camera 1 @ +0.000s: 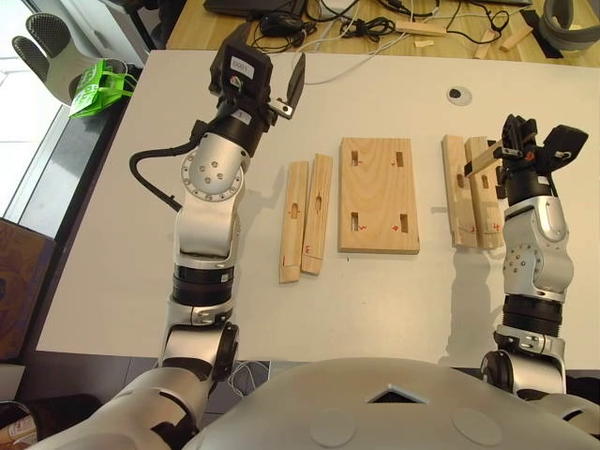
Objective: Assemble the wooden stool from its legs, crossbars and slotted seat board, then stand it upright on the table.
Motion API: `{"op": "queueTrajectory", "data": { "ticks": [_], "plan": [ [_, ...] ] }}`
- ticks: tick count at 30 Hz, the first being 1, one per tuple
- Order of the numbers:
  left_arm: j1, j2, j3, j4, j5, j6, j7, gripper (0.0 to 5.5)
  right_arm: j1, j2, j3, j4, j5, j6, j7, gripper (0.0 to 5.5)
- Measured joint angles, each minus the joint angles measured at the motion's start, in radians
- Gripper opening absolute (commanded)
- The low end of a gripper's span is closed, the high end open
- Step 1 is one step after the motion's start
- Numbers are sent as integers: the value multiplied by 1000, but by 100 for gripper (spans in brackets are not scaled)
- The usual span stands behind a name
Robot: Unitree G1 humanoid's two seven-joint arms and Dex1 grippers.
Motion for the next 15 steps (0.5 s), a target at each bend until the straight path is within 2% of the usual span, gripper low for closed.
{"op": "queueTrajectory", "data": {
  "ticks": [15],
  "plan": [
    [0,2,1,-1,0,10,-2,384,10,50,28,-17,-32,46,-47,39]
  ]
}}
